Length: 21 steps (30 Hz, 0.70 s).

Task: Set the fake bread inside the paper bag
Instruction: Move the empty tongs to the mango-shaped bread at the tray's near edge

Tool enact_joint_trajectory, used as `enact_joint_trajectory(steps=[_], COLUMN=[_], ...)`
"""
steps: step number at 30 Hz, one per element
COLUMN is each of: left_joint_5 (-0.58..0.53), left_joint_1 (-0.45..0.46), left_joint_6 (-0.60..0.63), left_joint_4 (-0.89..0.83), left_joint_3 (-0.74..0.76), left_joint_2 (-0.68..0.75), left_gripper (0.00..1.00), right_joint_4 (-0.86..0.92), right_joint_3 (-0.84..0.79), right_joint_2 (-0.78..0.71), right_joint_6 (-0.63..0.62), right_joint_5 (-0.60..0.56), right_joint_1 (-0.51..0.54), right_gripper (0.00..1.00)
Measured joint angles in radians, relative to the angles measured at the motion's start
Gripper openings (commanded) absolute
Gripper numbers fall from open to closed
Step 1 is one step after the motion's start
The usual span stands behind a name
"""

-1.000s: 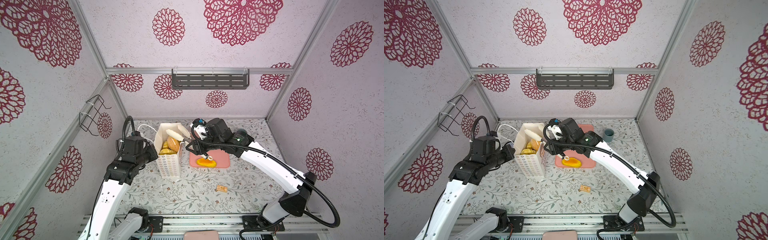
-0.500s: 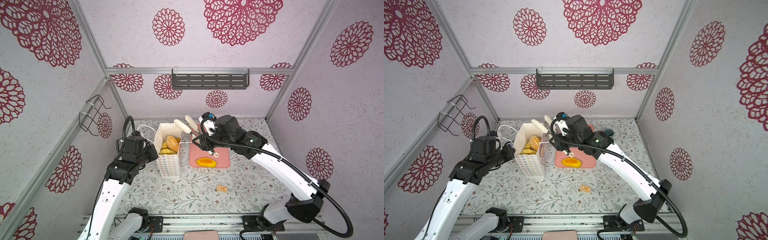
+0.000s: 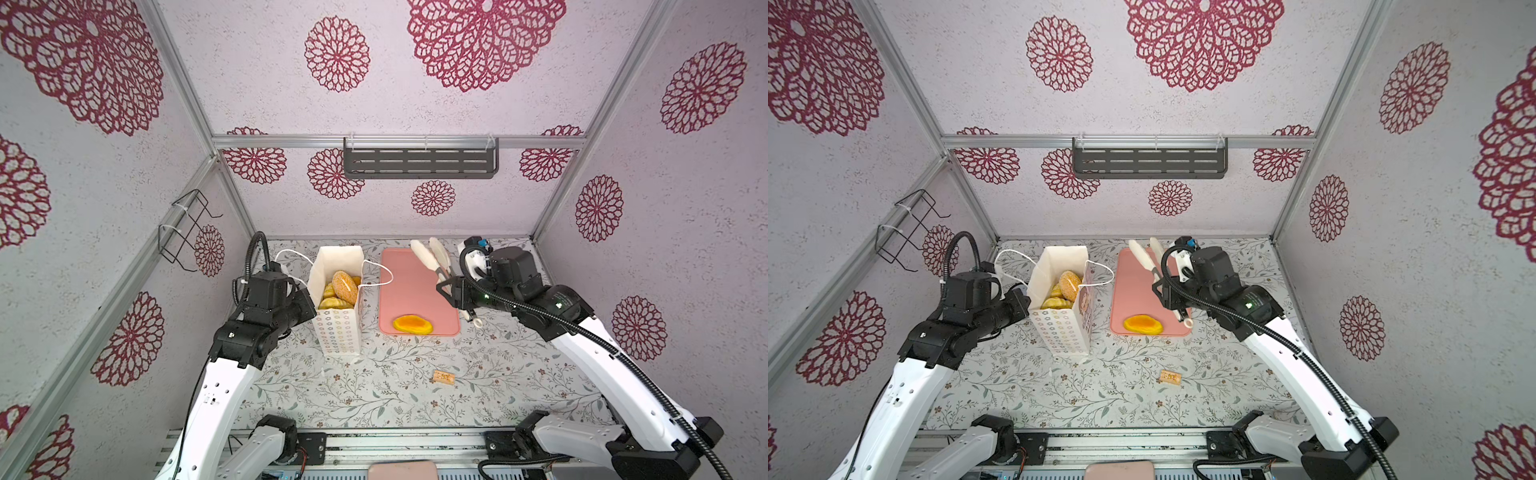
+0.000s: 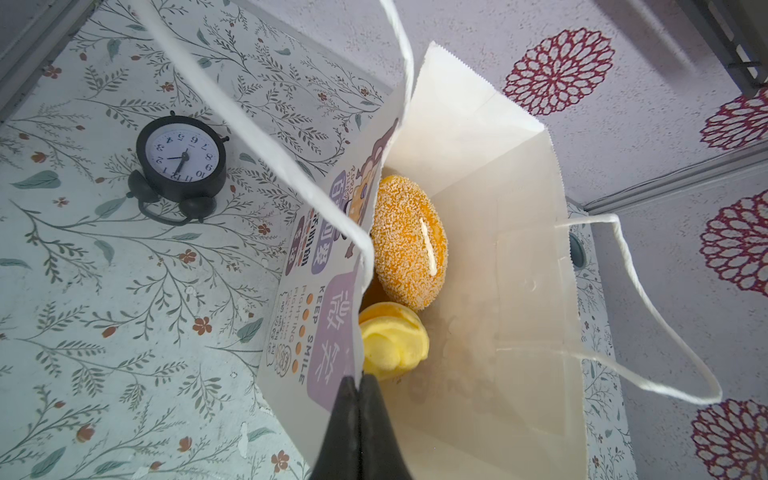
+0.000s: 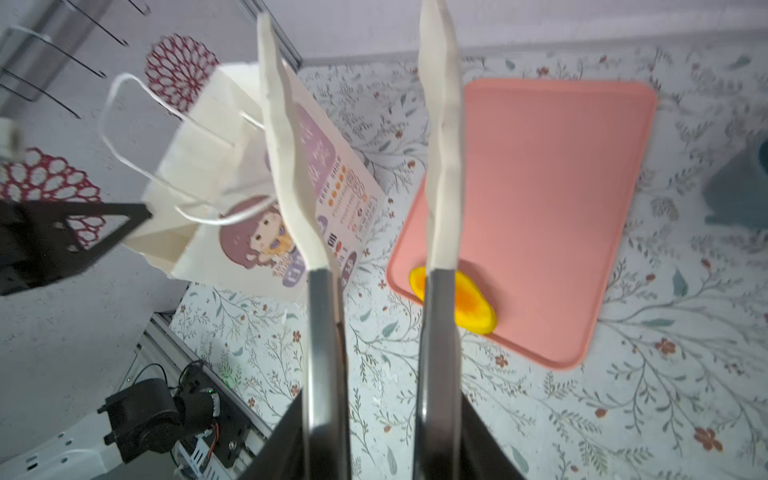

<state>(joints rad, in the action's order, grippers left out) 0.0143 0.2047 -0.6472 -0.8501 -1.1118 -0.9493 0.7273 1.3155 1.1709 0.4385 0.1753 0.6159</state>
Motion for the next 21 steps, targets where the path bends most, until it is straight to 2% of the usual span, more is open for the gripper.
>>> enact_joint_trajectory(steps=[2,8,14,21], left_joint_5=[0.0,0.0,0.0,0.0], left_joint_1=[0.0,0.0,0.0,0.0], left_joint_6=[0.0,-0.005,-0.005,-0.006], left_joint_4=[0.0,0.0,0.0,0.0], left_joint_3=[0.0,0.0,0.0,0.0], left_joint_2=[0.0,0.0,0.0,0.002], left_gripper=[0.16,0.18,0.21,0.21], right_joint_4=[0.007,0.002,-0.045,-0.093], right_joint_3=[-0.067,-0.219,-0.259,-0.299], right_joint_2=[0.0,0.021,0.113,0.205], right_joint_6=[0.014,0.067,0.104,0.132], right_joint_5=[0.018,0.085,0.126,0.169], right_joint_1=[0.0,0.041,0.154,0.17], right_gripper=[0.41,0.4,0.38,0.37])
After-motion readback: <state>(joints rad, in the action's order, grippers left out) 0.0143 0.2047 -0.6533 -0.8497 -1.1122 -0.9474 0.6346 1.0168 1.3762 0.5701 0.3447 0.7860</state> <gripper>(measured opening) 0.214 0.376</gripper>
